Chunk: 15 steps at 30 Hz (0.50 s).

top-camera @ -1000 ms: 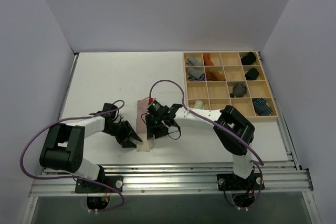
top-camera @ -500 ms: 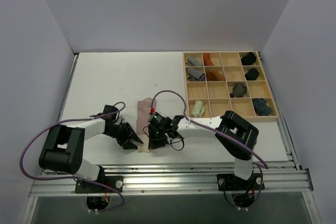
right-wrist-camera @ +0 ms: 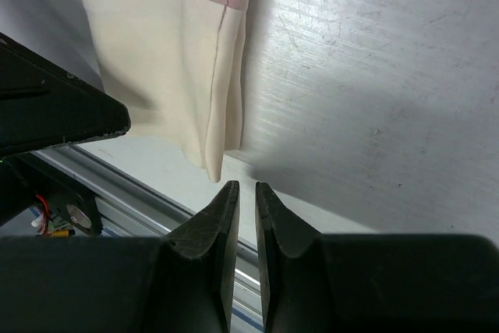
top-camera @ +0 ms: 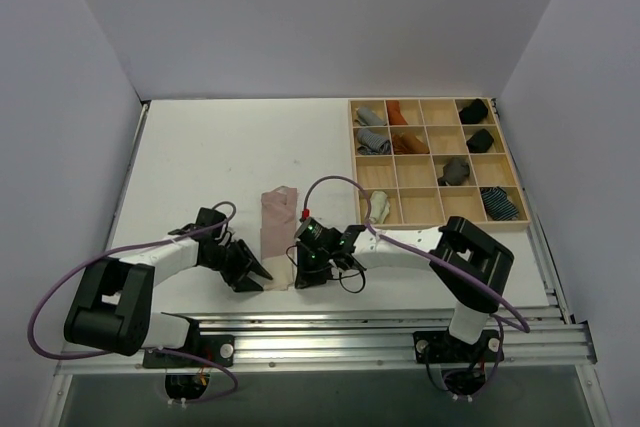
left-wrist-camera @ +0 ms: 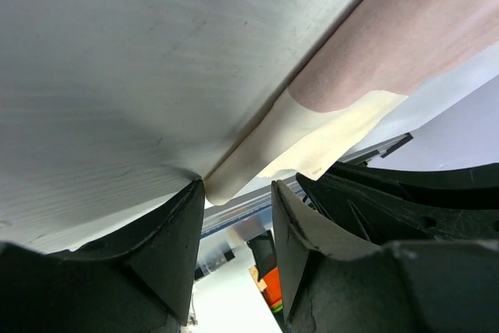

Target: Roll the underwear

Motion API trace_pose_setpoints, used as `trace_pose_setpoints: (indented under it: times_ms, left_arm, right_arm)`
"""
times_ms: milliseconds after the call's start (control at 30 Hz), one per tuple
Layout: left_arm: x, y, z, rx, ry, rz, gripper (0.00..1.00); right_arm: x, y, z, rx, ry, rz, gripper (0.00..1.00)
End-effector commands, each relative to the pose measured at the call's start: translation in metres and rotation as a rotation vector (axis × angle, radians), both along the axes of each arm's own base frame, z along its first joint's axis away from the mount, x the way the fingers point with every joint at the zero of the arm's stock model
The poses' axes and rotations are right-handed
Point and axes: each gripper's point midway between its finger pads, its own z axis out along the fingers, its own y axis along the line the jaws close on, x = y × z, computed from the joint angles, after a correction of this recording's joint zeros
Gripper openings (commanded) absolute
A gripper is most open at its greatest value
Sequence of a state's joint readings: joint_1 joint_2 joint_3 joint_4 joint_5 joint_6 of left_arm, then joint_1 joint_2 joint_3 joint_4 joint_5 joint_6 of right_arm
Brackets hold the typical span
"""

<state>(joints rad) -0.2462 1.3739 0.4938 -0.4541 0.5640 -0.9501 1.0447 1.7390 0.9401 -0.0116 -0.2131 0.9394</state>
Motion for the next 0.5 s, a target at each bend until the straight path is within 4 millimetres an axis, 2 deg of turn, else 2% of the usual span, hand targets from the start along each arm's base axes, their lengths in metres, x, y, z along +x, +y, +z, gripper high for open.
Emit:
trace_pose_setpoints:
  times_ms: [0,200,267,300,400,467]
  left_arm:
    - [-0.003,0.011,-0.019,0.083,-0.011,0.028,0.49]
    - [-0.003,0.018,-0.025,0.123,-0.011,0.032,0.48]
    - [-0.001,0.018,-0.026,0.124,-0.01,0.037,0.44]
    - [-0.001,0.018,-0.026,0.127,-0.008,0.04,0.3]
    - [0.005,0.014,-0.016,0.105,-0.028,0.059,0.09]
    - [0.011,0.01,-0.006,0.079,-0.043,0.076,0.03]
  right_arm:
    - [0.005,0.0,0.012,0.021,-0.022,-0.014,0.11]
    - [0.011,-0.004,0.03,0.022,-0.063,0.007,0.14]
    - [0.016,-0.007,0.039,0.009,-0.106,0.025,0.15]
    - [0.019,-0.008,0.042,0.005,-0.125,0.037,0.15]
    - [0.035,-0.01,0.058,-0.025,-0.253,0.082,0.18]
    - [0.044,-0.007,0.067,-0.027,-0.332,0.115,0.23]
